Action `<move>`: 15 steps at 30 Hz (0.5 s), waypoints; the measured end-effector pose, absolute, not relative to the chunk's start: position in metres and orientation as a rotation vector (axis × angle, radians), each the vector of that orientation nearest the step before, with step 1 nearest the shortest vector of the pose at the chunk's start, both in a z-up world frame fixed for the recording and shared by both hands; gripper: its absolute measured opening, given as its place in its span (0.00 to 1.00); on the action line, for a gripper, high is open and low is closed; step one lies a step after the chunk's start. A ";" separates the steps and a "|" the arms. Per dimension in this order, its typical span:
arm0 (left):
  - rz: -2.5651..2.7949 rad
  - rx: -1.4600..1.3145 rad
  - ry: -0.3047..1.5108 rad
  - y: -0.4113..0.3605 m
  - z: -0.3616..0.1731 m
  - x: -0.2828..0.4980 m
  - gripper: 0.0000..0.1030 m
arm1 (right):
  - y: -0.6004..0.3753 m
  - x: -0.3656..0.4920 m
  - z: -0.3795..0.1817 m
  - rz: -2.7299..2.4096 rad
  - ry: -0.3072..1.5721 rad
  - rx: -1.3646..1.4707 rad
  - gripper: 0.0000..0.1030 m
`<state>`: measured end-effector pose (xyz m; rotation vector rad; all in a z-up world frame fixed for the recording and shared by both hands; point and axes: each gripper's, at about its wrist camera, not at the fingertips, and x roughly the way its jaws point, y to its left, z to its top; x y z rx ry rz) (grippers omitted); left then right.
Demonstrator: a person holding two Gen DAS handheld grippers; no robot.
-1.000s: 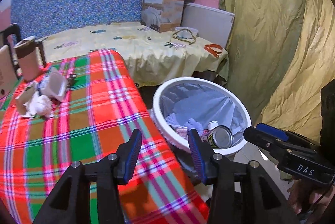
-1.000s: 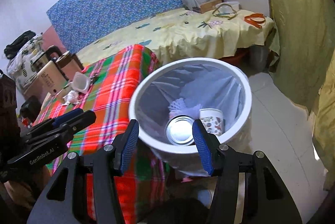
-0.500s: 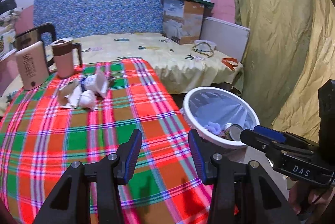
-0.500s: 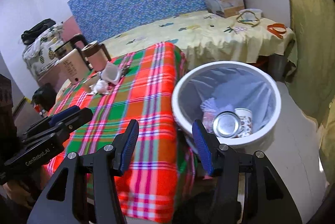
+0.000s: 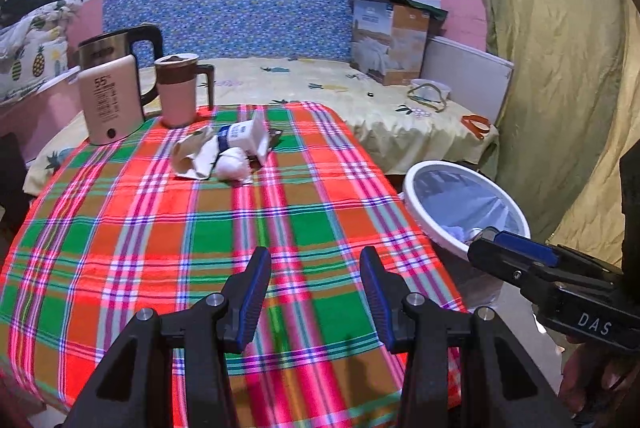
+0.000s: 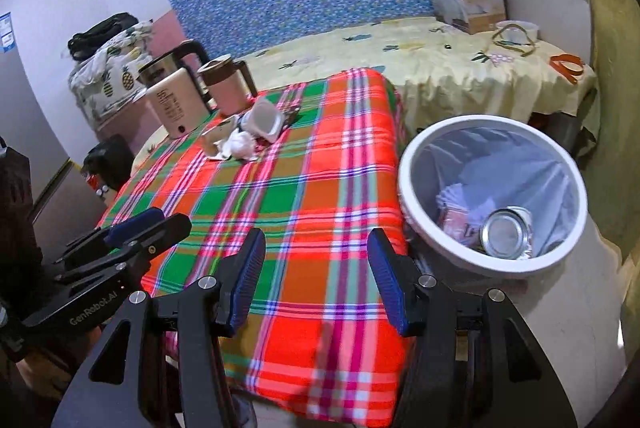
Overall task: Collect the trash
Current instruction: 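Move both tools away from the bin back over the bed, then grasp the white paper with the left tool while the right tool grasps the white milk bottle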
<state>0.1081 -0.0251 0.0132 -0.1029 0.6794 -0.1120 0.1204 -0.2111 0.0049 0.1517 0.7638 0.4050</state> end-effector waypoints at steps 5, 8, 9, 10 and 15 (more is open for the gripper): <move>-0.087 -0.116 0.687 -0.011 0.008 0.110 0.45 | -0.199 0.123 0.004 0.430 0.770 0.139 0.53; -0.077 -0.125 0.693 -0.003 0.005 0.113 0.45 | -0.193 0.125 0.002 0.439 0.775 0.133 0.53; -0.070 -0.128 0.697 0.001 0.003 0.114 0.45 | -0.191 0.127 0.001 0.443 0.779 0.131 0.53; -0.065 -0.130 0.700 0.004 0.002 0.115 0.45 | -0.188 0.129 0.000 0.447 0.783 0.130 0.53; -0.037 -0.134 0.705 0.020 -0.002 0.122 0.45 | -0.178 0.135 -0.002 0.466 0.793 0.123 0.53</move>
